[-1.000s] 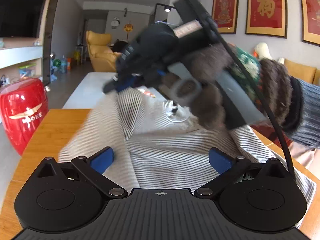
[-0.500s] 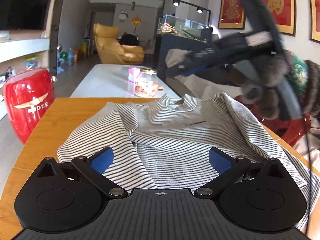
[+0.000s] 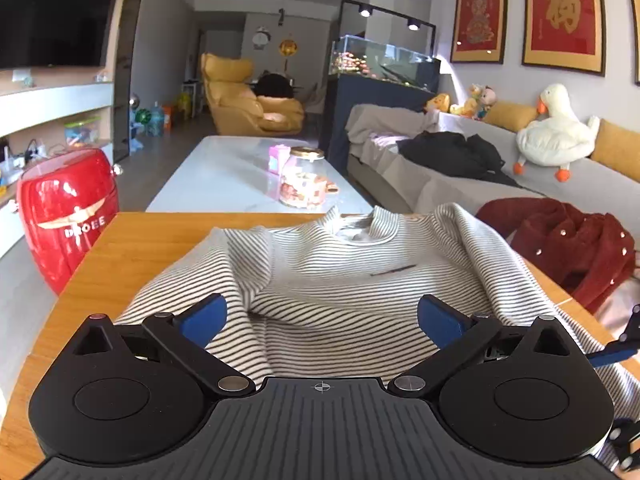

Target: Fold clothes

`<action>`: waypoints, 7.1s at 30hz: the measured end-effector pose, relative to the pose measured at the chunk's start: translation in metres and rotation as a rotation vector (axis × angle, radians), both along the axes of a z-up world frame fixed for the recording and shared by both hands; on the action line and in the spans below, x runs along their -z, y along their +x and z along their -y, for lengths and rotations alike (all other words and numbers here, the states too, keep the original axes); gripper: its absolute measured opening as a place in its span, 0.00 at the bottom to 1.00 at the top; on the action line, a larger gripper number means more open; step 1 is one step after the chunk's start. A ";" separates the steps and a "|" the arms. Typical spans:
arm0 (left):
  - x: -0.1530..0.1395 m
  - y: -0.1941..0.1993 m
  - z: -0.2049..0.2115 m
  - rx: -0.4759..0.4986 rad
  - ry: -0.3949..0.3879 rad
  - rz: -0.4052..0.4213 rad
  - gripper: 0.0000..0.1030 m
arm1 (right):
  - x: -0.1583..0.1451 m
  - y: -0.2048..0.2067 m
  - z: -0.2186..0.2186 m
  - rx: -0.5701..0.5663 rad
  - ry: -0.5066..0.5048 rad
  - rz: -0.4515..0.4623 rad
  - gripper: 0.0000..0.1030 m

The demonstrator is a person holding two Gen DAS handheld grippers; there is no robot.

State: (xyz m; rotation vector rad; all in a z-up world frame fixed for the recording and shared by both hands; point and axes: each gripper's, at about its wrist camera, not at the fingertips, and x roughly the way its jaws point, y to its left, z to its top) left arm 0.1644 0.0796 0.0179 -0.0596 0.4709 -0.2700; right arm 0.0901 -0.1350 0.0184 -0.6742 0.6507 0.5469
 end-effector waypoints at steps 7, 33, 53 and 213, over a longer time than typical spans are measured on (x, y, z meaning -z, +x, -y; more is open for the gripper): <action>0.007 -0.011 0.031 0.134 -0.004 -0.014 1.00 | -0.034 0.044 0.035 0.201 0.092 0.106 0.11; -0.006 -0.046 -0.036 -0.001 -0.028 -0.005 1.00 | -0.110 0.236 -0.017 0.292 0.766 -0.093 0.12; -0.009 -0.030 -0.074 -0.108 -0.093 -0.012 1.00 | 0.012 0.215 0.093 0.696 0.576 -0.201 0.39; -0.039 -0.179 -0.091 0.012 0.058 -0.169 1.00 | 0.000 -0.087 0.106 0.348 0.363 0.076 0.84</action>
